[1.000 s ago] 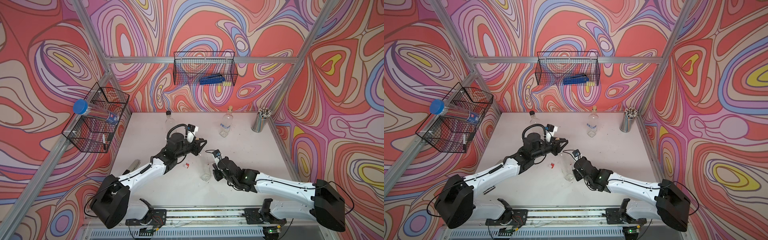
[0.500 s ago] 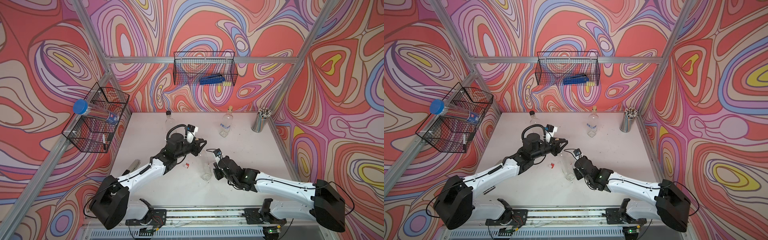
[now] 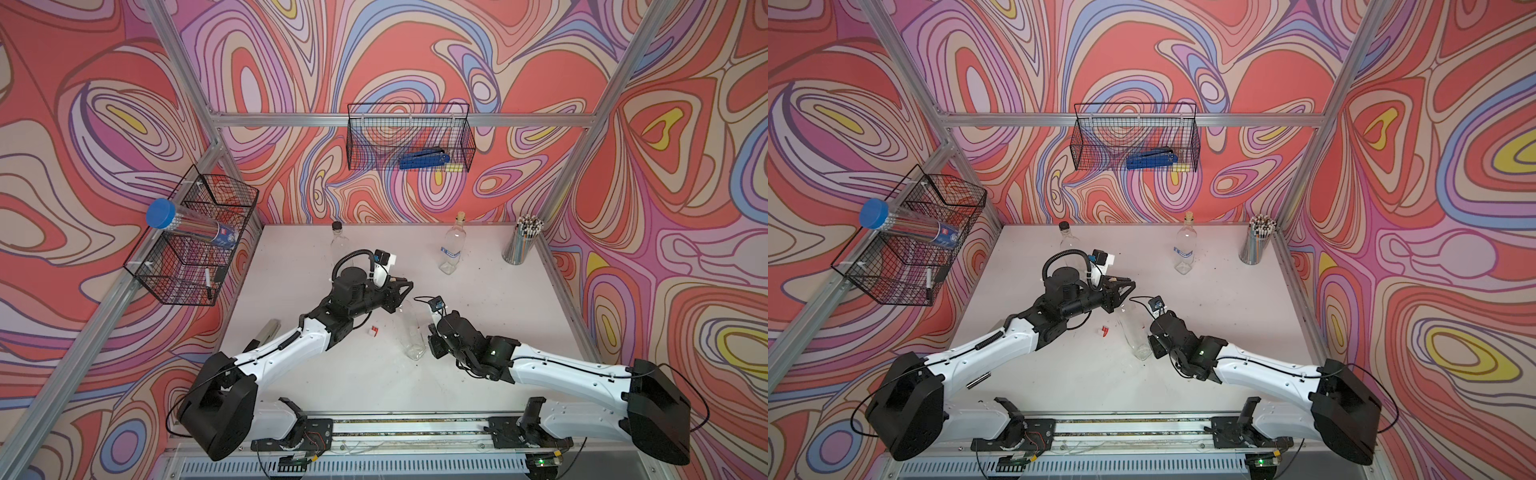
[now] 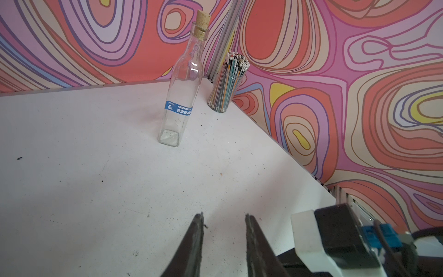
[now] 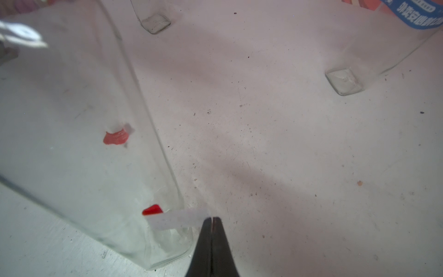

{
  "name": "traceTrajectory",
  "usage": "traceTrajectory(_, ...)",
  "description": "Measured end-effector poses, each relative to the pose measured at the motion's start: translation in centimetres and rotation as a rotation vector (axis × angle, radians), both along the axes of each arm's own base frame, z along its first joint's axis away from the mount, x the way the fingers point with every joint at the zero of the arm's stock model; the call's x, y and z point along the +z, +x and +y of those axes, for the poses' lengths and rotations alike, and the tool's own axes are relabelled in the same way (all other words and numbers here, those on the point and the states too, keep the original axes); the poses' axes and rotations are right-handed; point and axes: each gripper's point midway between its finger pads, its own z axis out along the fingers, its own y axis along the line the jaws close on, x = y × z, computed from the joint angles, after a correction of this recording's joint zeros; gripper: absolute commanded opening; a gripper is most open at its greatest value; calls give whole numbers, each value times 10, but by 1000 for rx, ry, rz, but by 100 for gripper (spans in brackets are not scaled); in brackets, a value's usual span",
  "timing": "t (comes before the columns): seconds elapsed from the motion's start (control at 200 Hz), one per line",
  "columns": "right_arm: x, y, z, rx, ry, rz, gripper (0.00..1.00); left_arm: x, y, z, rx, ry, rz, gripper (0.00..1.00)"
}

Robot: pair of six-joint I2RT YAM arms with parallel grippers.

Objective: Remove the label from the bottle
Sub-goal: Tear open the label from the bottle.

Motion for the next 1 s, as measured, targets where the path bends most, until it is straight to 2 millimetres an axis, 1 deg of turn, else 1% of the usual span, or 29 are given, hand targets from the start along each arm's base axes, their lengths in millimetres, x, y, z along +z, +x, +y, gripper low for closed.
traceTrajectory(1.002,3,3,-8,-26,-9,-12,0,1,-8,-3,-53,15,-37,0)
